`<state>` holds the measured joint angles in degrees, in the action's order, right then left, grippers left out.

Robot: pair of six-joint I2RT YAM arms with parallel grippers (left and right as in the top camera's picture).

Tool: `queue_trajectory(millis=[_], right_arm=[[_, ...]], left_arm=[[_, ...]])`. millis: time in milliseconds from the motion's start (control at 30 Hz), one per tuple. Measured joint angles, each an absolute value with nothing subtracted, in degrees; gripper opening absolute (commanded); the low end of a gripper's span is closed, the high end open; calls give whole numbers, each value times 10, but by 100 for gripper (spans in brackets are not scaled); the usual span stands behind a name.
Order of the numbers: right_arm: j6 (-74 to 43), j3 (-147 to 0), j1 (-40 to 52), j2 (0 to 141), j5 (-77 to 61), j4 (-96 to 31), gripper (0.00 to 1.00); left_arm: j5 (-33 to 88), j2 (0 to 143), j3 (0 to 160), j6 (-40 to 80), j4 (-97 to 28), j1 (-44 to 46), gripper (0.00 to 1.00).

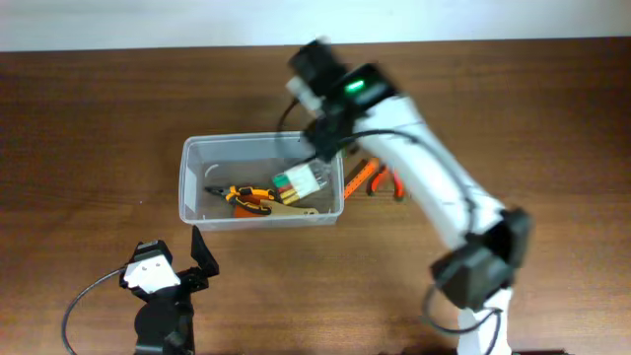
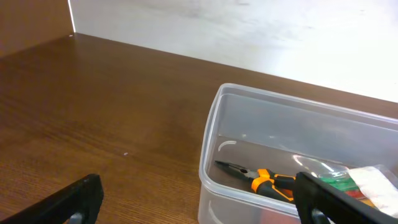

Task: Pack container
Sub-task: 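Carry the orange-black pliers left and release them into the container, then grasp the red-handled pliers with the right gripper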

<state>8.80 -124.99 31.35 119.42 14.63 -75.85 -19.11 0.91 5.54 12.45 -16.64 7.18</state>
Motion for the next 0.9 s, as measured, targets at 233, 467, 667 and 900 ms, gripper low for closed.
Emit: queue_trajectory(millis=[233,467,667,900], right_arm=[[-90,-1235,150,1152,71,-831,84],[-146,-1058,102,1178,7,-763,73],[-153,-959,106,1186,-18,-705,66],[-159,-860,106,1186,-21,-594,50]], left_arm=[[-191,9,55,124,-166,72,99],[-191,9,55,124,-166,72,99],[-191,9,55,124,-166,72,99],[-191,9,55,124,-167,72,99]])
